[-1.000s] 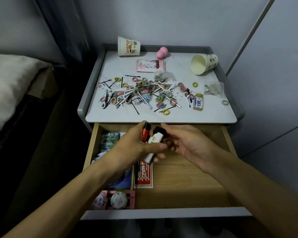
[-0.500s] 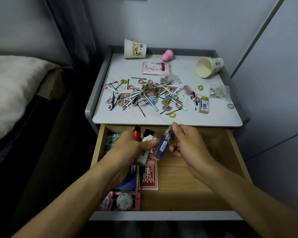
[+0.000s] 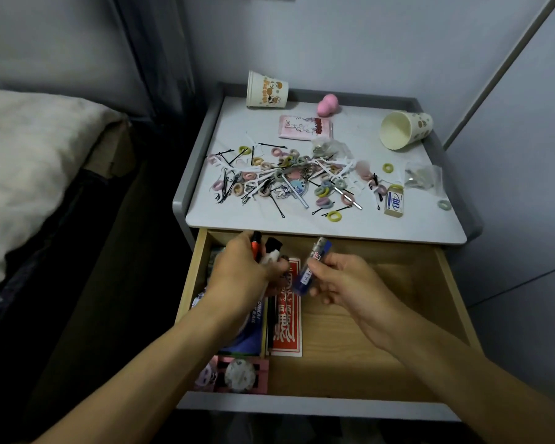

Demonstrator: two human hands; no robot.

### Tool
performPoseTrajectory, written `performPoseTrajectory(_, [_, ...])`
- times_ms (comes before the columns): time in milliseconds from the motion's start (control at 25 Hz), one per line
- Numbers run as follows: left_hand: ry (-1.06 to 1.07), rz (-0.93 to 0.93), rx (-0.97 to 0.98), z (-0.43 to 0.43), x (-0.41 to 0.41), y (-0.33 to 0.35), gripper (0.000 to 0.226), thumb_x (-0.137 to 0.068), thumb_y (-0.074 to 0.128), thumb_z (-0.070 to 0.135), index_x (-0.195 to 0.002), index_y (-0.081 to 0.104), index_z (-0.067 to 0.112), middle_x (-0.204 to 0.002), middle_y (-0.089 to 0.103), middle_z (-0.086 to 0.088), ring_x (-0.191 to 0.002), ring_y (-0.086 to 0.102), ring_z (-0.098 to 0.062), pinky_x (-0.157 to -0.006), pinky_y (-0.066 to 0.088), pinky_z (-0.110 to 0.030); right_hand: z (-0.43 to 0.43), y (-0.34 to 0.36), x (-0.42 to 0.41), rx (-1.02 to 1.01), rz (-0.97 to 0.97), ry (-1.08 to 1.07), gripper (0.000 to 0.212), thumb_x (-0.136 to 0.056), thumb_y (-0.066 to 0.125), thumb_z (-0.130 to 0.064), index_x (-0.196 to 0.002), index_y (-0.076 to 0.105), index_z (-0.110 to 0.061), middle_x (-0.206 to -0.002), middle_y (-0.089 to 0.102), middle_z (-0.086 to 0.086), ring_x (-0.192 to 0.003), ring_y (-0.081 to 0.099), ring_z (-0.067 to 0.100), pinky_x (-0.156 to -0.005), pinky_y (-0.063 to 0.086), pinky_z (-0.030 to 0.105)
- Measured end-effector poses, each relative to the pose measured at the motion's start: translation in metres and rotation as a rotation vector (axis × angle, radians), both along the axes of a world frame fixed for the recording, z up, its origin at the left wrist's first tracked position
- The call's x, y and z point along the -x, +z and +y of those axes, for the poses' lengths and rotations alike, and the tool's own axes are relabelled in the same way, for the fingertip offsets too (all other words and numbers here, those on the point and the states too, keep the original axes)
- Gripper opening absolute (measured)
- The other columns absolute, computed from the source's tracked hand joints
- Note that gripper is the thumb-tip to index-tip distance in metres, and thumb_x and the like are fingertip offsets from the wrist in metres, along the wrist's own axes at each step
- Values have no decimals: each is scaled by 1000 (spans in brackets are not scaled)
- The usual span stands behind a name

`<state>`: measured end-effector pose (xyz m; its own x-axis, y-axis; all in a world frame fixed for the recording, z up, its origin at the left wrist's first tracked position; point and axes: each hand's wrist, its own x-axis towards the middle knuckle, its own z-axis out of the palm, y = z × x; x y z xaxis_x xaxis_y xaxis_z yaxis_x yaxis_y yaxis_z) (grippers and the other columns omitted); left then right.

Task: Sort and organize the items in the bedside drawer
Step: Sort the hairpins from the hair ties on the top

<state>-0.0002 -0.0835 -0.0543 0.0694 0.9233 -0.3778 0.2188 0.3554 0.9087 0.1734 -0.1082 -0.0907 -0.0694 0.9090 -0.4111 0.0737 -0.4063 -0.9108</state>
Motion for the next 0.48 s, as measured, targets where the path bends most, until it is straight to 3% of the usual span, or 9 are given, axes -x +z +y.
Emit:
performPoseTrajectory(80, [101,-67,17,6,6,3,18,-91,64,3,-108,56,5,-96,70,-13,-76,72,-26,-73,61,-47,9,-15,-10,49,-176,70,17,-98,57,-20,-98,66,-6,-77,68,6,-63,58,11,-55,44,20])
performPoseTrajectory(200, [209,-201,94,12,14,8,14,-97,55,3,-111,54,2,-94,69,-14,-68,69,-22,-66,59,-38,33,-49,-9,110,-314,87,12,-93,65,-13,-86,63,-4,-64,61,6,-50,54,10,-47,44,18])
performPoseTrajectory(320, [274,-299,172,13,15,11,14,-97,50,-4,-109,50,3,-97,67,-18,-69,66,-24,-64,58,-35,55,-79,2,139,-315,-10,14,-89,68,-7,-79,59,-4,-51,59,2,-38,51,7,-39,43,16])
performPoseTrajectory(480, [277,-303,194,17,17,9,19,-95,46,-10,-104,50,6,-103,66,-21,-74,66,-26,-71,59,-39,60,-93,8,153,-303,-92,17,-88,70,-6,-75,59,-2,-53,59,5,-33,51,3,-37,43,16])
